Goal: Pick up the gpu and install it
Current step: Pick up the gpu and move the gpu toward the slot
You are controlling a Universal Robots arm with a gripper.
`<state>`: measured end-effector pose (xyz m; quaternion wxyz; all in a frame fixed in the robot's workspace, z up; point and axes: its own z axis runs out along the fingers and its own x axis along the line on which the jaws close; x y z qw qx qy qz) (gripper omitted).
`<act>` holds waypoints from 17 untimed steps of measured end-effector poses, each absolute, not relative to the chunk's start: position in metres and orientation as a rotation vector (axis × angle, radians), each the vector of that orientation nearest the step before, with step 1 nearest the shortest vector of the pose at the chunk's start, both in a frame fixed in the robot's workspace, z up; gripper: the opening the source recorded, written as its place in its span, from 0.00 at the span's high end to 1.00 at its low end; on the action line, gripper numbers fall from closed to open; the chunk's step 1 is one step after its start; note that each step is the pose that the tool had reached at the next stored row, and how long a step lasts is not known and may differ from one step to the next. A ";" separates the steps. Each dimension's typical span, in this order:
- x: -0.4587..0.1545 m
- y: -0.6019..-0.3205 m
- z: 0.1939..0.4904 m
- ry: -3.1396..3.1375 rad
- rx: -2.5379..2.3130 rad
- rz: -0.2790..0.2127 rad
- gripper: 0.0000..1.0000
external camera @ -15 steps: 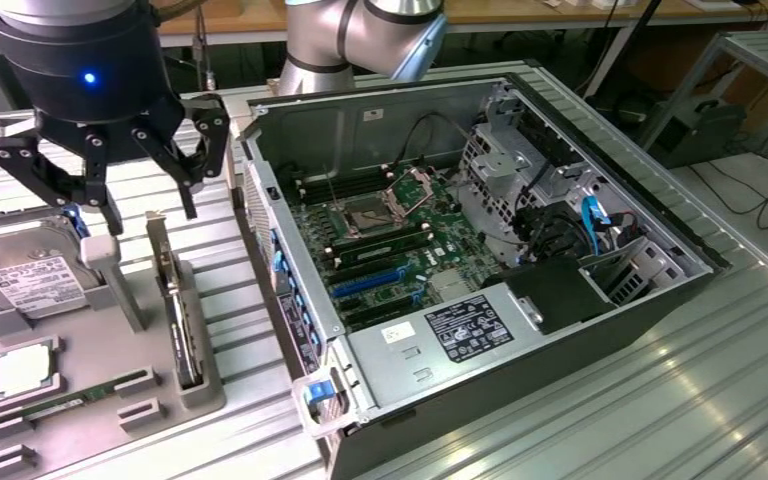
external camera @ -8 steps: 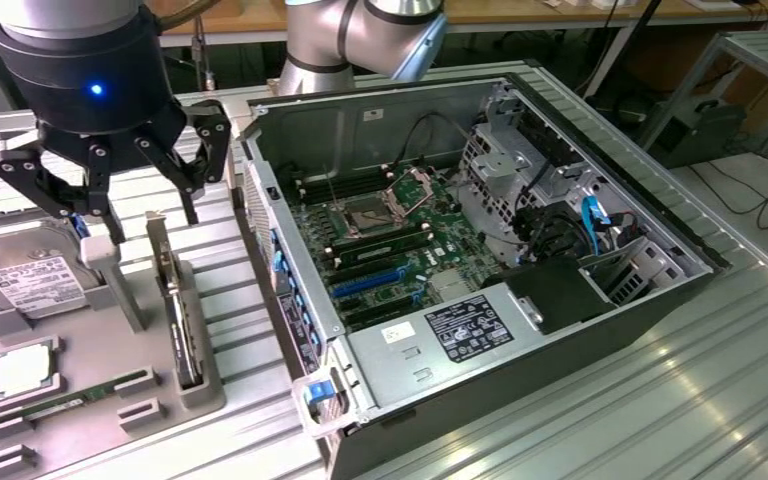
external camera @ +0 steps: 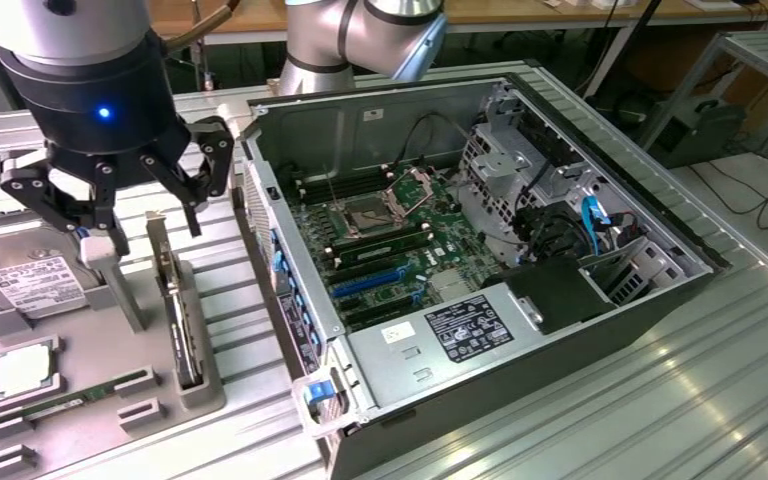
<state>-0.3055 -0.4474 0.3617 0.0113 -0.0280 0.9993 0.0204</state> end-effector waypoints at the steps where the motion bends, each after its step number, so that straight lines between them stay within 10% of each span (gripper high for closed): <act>1: -0.306 -0.448 0.361 3.117 -0.078 0.063 0.40; 17: -0.305 -0.464 0.351 3.117 -0.071 0.064 0.40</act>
